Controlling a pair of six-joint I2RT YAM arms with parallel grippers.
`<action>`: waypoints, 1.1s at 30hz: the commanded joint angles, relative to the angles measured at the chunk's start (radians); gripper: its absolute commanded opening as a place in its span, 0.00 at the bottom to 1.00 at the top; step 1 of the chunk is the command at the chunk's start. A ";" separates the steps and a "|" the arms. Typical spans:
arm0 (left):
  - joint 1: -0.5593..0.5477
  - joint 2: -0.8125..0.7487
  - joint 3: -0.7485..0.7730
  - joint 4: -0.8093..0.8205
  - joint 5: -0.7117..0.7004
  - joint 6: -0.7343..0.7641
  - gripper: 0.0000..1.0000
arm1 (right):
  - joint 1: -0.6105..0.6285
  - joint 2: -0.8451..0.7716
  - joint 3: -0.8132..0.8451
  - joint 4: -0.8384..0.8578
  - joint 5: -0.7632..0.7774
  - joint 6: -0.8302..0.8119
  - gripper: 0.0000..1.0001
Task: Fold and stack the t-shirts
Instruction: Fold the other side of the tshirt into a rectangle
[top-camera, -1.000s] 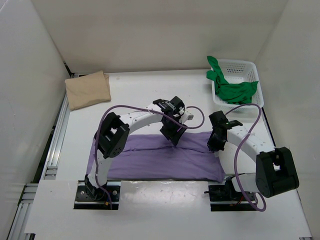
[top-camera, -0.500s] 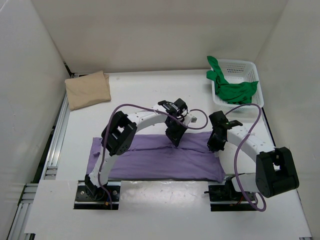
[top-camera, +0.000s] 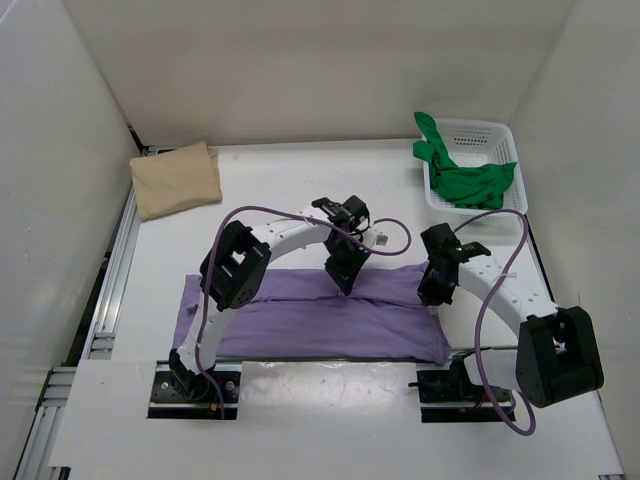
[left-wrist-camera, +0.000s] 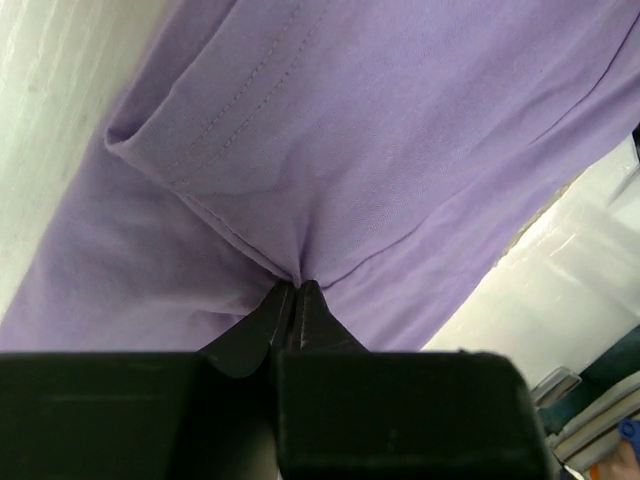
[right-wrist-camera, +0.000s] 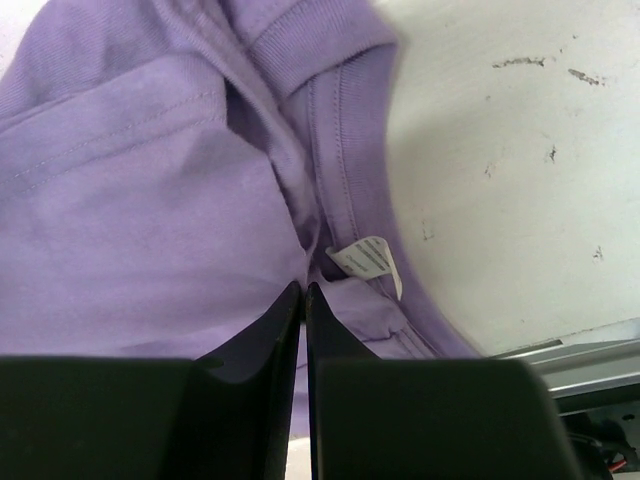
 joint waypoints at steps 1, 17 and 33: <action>-0.005 -0.044 -0.004 -0.055 0.007 0.004 0.10 | -0.003 -0.023 0.006 -0.044 0.018 -0.016 0.08; 0.042 -0.165 0.065 -0.164 -0.062 0.004 0.73 | -0.003 -0.045 0.067 -0.108 0.093 0.011 0.37; 0.817 -0.607 -0.739 0.179 -0.847 0.004 0.65 | -0.003 0.366 0.262 -0.009 0.126 -0.012 0.24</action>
